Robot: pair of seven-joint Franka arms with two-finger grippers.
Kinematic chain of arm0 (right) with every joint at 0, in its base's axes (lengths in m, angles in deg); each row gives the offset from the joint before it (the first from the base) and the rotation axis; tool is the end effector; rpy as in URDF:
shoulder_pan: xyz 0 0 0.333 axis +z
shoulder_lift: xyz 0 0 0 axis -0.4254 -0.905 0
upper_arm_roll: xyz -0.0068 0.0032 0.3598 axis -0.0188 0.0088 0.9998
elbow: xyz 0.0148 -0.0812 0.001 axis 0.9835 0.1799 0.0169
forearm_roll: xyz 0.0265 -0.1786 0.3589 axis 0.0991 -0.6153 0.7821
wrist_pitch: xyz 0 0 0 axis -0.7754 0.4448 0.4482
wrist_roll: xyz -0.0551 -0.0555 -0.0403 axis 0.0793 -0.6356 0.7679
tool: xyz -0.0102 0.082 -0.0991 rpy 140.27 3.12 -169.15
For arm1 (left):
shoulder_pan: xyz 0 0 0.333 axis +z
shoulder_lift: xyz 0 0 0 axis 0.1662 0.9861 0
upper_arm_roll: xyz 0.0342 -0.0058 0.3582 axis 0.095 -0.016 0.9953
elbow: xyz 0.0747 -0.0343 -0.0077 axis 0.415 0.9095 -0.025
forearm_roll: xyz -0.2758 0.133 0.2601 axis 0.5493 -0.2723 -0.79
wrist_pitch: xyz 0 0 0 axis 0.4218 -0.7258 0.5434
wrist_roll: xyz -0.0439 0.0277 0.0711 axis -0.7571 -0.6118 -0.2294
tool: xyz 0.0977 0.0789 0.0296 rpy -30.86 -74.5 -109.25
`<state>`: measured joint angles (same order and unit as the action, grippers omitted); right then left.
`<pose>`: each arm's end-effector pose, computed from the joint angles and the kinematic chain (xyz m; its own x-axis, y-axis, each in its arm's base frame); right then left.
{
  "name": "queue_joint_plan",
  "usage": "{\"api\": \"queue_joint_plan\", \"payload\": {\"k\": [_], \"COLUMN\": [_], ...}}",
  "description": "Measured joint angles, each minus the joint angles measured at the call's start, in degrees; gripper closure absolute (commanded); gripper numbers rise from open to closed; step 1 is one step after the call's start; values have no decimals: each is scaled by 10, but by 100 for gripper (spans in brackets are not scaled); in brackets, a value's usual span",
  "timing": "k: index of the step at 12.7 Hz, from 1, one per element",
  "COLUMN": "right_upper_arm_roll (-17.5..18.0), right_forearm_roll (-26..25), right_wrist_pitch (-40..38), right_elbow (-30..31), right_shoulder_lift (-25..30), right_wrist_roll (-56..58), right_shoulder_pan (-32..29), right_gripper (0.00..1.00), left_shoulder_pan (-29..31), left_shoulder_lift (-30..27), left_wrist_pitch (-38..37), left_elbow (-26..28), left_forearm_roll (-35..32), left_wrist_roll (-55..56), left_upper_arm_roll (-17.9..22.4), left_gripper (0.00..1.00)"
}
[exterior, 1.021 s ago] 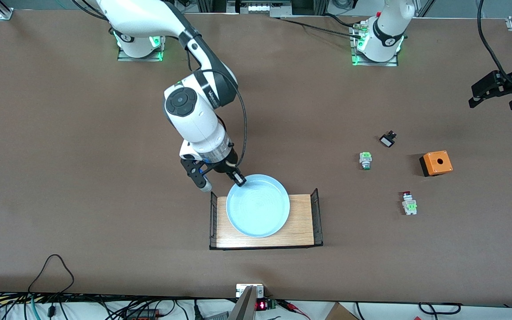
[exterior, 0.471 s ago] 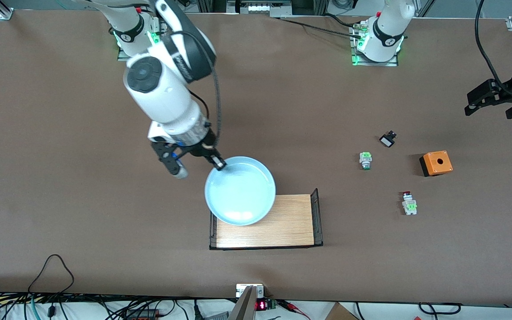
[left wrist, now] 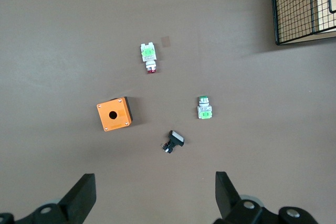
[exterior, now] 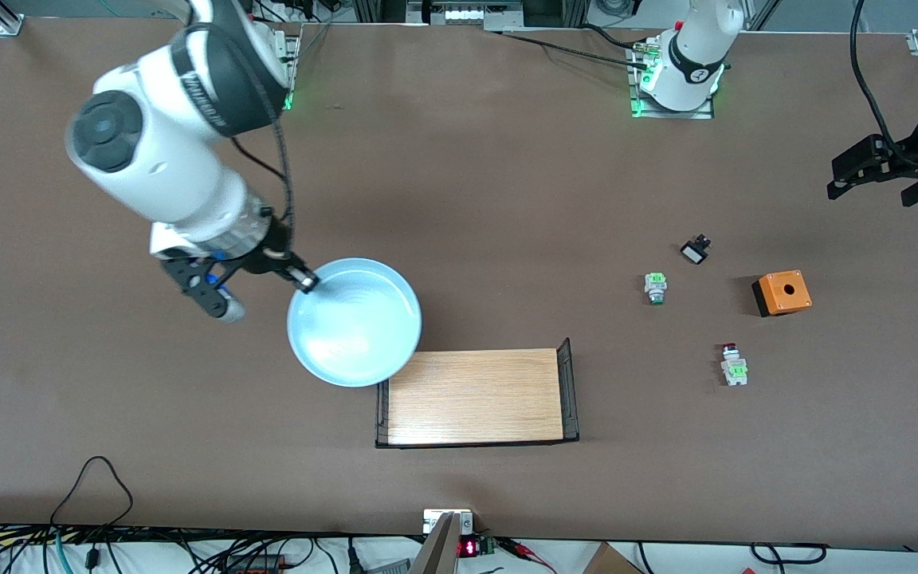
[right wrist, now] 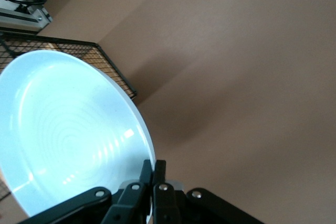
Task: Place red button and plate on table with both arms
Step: 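Lift the plate off the tray and carry it with the right gripper, then lower the plate onto the table and open the right gripper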
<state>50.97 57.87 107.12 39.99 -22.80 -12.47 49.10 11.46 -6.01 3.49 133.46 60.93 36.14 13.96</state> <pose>0.6553 0.2713 0.5242 0.8220 -0.5641 -0.0782 -0.5690 -0.8080 -0.1527 0.5599 0.0060 0.6476 0.9961 -0.0886 -0.0030 -0.0885 -0.9960 0.0148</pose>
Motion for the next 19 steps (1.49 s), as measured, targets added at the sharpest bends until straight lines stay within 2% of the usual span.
{"api": "queue_joint_plan", "payload": {"k": [5,10,14,19], "right_upper_arm_roll": [-7,-9,-9,-9], "right_forearm_roll": [-1,-36,-42,-42], "right_wrist_pitch": [-89,-92,-22,112], "right_elbow": [35,121,193,332], "right_shoulder_lift": [9,10,14,35], "right_wrist_roll": [197,348,430,487], "right_shoulder_pan": [-92,-160,-194,-210], "right_gripper": [100,100,100,100], "left_shoulder_pan": [13,13,13,11], "left_shoulder_lift": [2,2,2,2], "left_wrist_pitch": [-1,-6,-6,-6], "left_elbow": [0,0,-1,-3], "left_forearm_roll": [0,0,0,0], "left_wrist_roll": [13,63,67,106], "left_upper_arm_roll": [1,-9,-9,-18], "left_gripper": [0,0,0,0]}}
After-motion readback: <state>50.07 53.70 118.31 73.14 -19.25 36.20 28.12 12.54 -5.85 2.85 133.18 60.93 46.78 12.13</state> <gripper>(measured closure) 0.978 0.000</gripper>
